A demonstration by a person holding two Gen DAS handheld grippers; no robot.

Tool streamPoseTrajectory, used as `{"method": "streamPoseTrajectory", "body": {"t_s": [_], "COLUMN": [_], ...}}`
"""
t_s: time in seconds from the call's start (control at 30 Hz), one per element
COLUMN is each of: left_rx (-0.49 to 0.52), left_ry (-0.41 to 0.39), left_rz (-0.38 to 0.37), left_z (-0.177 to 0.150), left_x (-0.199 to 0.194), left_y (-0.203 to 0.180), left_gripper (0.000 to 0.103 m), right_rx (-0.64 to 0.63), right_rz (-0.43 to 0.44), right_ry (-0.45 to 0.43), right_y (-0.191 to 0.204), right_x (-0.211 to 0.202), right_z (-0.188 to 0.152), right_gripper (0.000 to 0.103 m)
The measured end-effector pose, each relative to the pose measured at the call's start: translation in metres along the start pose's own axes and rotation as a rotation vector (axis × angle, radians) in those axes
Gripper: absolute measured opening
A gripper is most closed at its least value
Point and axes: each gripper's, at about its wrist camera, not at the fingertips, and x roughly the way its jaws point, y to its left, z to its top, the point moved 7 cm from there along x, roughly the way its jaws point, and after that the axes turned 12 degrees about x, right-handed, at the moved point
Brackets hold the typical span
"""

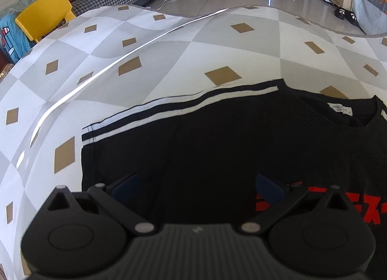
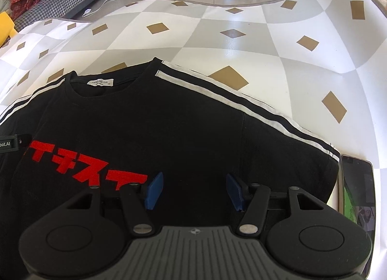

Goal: Fold clothes

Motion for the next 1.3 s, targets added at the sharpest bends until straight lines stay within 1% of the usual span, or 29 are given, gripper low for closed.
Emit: {"method": "streamPoseTrajectory", "body": {"t_s": [0.13, 0.33, 0.37, 0.47, 0.53, 0.57, 0.67, 0.73, 0.8, 0.9, 1.03, 1.1, 1.17, 1.3], "left_rx": [-0.045, -0.081, -0.077, -0.024, 0.008, 0.007, 0.004, 0.036, 0.071, 0.073, 0.041, 0.056, 0.071, 0.072], "left_ry": [0.014, -0.004, -0.008, -0.036, -0.052, -0.05, -0.045, -0.058, -0.087, -0.095, -0.078, -0.072, -0.075, -0.087], "left_rz": [0.0, 0.008, 0.014, 0.073, 0.1, 0.101, 0.106, 0.129, 0.129, 0.091, -0.006, -0.026, -0.029, -0.057], "left_z": [-0.005, -0.004, -0.004, 0.001, 0.003, 0.004, 0.006, 0.007, 0.009, 0.005, -0.013, -0.025, -0.035, -0.053], "left_x": [0.007, 0.011, 0.011, 0.01, 0.009, 0.009, 0.008, 0.001, -0.009, -0.023, -0.039, -0.046, -0.053, -0.068], "left_y": [0.011, 0.022, 0.023, 0.022, 0.02, 0.02, 0.02, 0.016, 0.011, 0.004, -0.007, -0.014, -0.02, -0.027], "left_gripper": [0.103, 0.103, 0.103, 0.103, 0.103, 0.103, 0.103, 0.103, 0.103, 0.103, 0.103, 0.103, 0.103, 0.103], "right_rx": [-0.035, -0.045, -0.048, -0.051, -0.055, -0.048, 0.027, 0.037, 0.039, 0.05, 0.067, 0.073, 0.071, 0.046], "right_rz": [-0.027, -0.035, -0.037, -0.05, -0.089, -0.101, -0.093, -0.08, -0.065, -0.034, 0.018, 0.033, 0.049, 0.059], "right_ry": [-0.024, -0.061, -0.071, -0.095, -0.118, -0.124, -0.097, -0.088, -0.083, -0.066, -0.024, -0.004, 0.008, 0.003], "right_y": [0.0, -0.004, -0.005, -0.006, -0.008, -0.01, -0.017, -0.016, -0.014, -0.009, -0.002, 0.001, 0.003, 0.005], "right_x": [0.002, 0.005, 0.006, 0.007, 0.008, 0.008, 0.006, 0.001, -0.005, -0.014, -0.026, -0.033, -0.039, -0.052], "right_z": [0.001, 0.007, 0.008, 0.012, 0.014, 0.015, 0.018, 0.016, 0.013, 0.007, -0.008, -0.018, -0.027, -0.043], "right_gripper": [0.053, 0.053, 0.053, 0.053, 0.055, 0.055, 0.054, 0.054, 0.054, 0.054, 0.054, 0.054, 0.054, 0.054]}}
